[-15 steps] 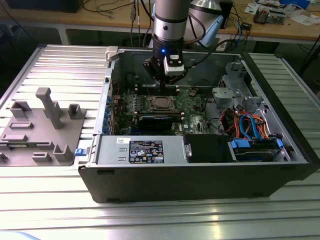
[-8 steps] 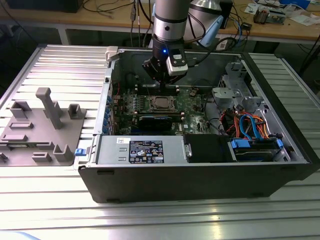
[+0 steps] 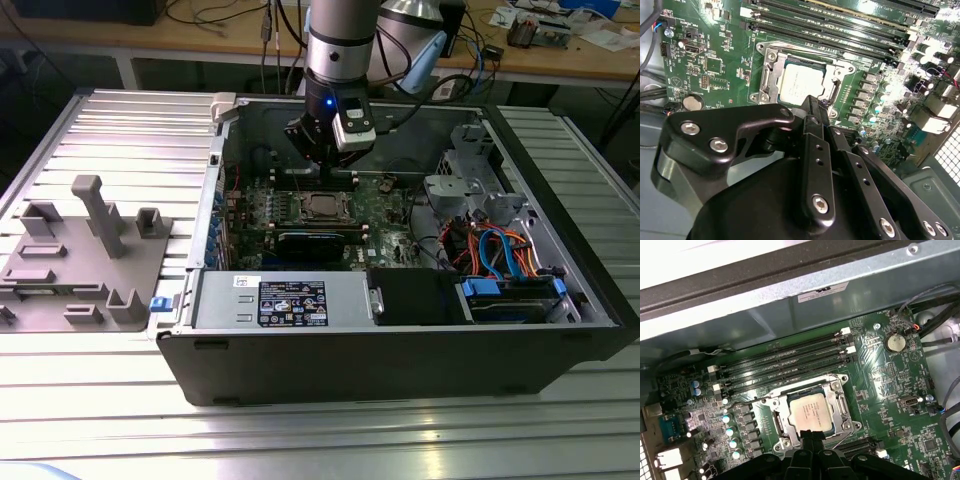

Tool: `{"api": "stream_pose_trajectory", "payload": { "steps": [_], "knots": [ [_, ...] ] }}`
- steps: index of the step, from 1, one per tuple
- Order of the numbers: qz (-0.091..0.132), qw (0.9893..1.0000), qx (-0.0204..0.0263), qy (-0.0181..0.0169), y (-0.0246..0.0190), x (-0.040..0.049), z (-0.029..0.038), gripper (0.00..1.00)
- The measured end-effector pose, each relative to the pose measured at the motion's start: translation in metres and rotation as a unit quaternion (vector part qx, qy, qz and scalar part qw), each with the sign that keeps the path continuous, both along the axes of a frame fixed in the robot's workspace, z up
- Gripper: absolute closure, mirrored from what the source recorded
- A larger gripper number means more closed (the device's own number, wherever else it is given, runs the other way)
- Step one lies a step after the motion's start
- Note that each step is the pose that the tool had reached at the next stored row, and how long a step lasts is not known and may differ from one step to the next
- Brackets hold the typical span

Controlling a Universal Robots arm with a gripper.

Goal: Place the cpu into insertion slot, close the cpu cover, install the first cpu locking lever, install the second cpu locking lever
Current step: 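Install the first cpu locking lever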

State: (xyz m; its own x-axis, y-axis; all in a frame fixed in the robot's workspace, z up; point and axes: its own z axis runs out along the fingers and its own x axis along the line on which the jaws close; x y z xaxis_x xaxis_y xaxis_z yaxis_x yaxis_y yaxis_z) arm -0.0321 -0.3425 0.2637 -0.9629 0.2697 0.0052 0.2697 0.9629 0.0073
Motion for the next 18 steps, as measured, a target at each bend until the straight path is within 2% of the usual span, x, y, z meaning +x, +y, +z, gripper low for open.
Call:
{"api": "stream_pose_trajectory", "payload": {
  "steps": [1,3,7,11,15,18],
  "knots": [
    [0.002,1.0000,0.0000,0.0000,0.0000,0.0000,0.0000,0.89],
    [0.021,0.9998,-0.0001,0.0000,0.0000,-0.0003,0.0000,0.89],
    [0.049,0.9988,-0.0001,0.0000,0.0000,-0.0004,0.0000,0.89],
    [0.053,0.9986,0.0000,0.0000,0.0000,-0.0010,0.0000,0.89],
    [0.056,0.9984,0.0005,-0.0017,0.0000,-0.0071,-0.0005,0.89],
    [0.072,0.9974,0.0003,-0.0044,0.0000,-0.0072,-0.0007,0.89]
  ]
}}
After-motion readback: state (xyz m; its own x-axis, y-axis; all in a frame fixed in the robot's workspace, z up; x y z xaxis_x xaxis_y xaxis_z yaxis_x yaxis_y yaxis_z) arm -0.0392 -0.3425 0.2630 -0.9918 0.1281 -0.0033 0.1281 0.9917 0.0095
